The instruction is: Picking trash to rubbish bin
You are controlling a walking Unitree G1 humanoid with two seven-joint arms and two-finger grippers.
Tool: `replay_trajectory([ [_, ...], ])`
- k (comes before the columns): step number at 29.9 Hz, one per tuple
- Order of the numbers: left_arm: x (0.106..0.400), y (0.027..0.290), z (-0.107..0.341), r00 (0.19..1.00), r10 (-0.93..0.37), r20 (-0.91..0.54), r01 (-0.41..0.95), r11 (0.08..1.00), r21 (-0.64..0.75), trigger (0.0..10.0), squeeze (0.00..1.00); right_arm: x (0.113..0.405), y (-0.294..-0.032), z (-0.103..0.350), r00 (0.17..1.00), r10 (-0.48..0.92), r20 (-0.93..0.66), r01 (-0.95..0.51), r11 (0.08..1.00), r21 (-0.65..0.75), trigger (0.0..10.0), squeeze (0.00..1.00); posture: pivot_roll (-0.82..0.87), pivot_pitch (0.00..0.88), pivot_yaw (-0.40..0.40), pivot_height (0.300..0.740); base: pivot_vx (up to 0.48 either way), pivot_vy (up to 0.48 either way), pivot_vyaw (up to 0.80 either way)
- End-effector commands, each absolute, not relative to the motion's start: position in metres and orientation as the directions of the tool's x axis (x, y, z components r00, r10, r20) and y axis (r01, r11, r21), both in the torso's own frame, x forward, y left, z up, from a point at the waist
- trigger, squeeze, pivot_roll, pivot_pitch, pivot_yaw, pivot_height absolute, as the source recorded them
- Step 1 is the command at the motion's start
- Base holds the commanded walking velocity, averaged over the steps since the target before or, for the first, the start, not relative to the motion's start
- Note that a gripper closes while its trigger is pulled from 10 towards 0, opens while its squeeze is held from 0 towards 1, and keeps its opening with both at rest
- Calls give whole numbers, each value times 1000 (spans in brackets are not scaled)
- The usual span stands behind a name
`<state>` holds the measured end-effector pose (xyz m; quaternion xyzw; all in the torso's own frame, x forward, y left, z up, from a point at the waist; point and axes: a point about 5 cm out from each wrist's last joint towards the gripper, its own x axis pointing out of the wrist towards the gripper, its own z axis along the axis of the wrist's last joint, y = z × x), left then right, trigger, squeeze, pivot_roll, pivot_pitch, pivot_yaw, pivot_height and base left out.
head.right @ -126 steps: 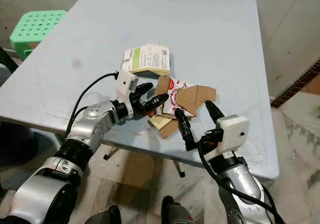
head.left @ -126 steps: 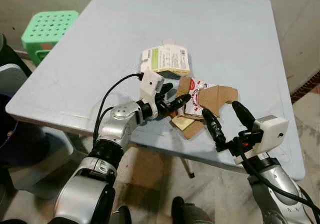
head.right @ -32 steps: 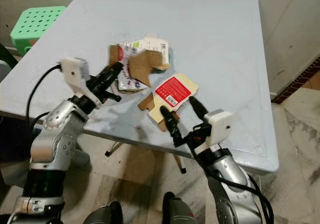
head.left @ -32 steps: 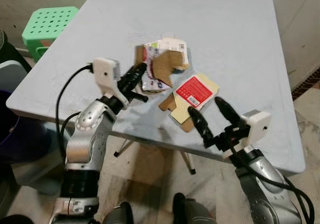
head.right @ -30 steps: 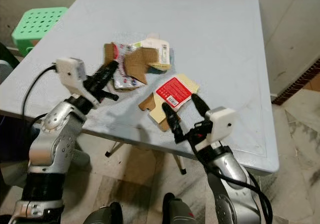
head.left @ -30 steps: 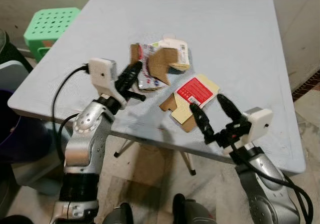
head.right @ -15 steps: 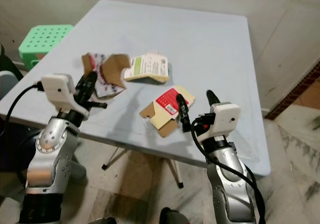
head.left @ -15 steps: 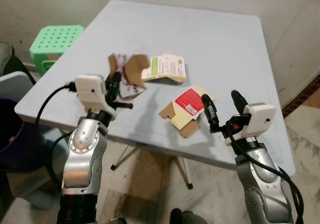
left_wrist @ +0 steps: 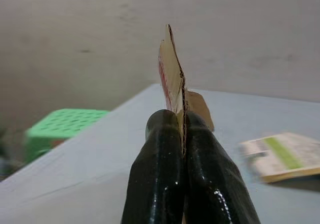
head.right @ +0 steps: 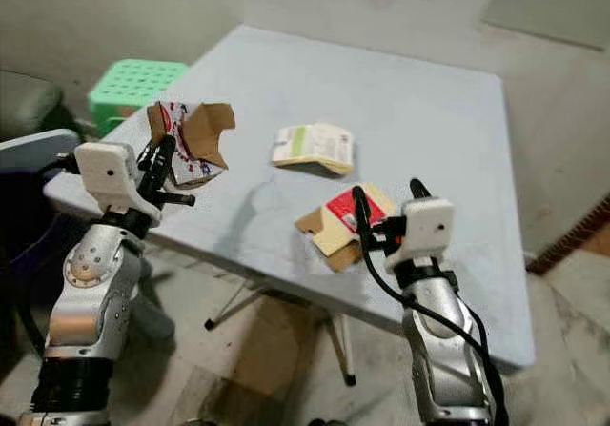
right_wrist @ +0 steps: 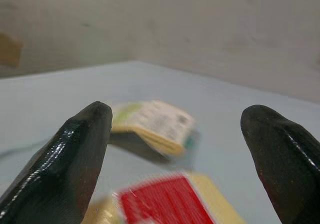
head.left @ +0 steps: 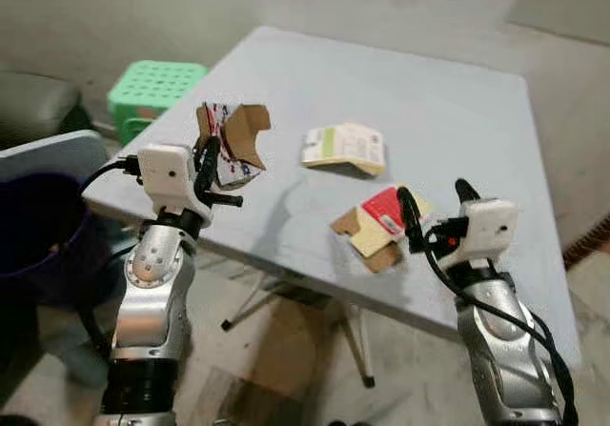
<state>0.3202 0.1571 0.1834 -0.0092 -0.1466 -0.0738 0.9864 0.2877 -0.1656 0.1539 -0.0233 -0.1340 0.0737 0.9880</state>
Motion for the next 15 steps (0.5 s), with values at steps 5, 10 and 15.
replay_trajectory([
  [5,328,156,190,941,-124,315,145,988,-44,10000,0,291,-166,148,959,152,241,-138,988,-73,10000,0,-28,68,-35,740,0,0,800],
  [10,331,159,187,948,-103,303,126,990,-60,10000,0,292,-165,146,959,158,236,-141,986,-86,10000,0,-30,69,-35,740,0,0,800],
  [15,334,160,184,954,-104,280,124,991,-57,10000,0,293,-166,146,960,154,235,-137,987,-87,10000,0,-31,69,-38,740,0,175,800],
])
